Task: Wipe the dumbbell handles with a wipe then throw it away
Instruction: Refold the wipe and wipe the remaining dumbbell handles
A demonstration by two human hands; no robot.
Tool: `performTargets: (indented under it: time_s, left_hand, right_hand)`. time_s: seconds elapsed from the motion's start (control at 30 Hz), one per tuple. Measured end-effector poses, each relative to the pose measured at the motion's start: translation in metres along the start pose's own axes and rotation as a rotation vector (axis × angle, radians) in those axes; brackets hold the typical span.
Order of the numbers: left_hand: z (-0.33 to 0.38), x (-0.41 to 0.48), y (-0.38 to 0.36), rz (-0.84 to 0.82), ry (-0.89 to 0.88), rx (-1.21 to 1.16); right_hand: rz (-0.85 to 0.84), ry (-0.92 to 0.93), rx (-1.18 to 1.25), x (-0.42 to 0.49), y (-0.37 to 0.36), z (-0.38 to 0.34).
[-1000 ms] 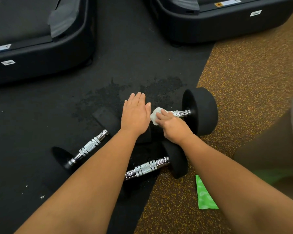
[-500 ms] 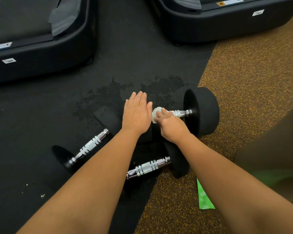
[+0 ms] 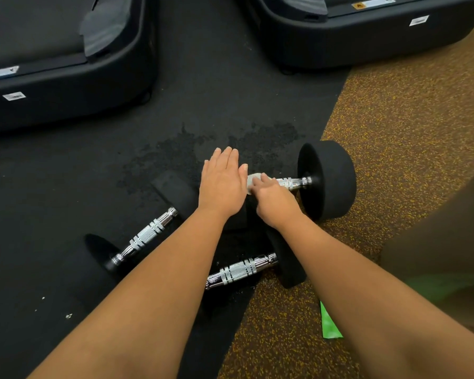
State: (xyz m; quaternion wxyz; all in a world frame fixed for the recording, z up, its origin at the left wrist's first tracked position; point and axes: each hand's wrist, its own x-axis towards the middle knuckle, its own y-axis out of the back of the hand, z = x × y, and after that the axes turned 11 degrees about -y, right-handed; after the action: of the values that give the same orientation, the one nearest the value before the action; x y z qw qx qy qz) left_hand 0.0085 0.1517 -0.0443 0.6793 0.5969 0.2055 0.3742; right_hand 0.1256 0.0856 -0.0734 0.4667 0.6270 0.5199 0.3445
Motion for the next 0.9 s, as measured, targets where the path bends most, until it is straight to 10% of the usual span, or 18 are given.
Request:
performTargets:
  time_s: [0.9]
  left_hand:
    - [0.003,-0.002,0.005,-0.015,0.013,-0.019]
  right_hand:
    - [0.043,-0.052,-0.026,0.004,0.014,-0.003]
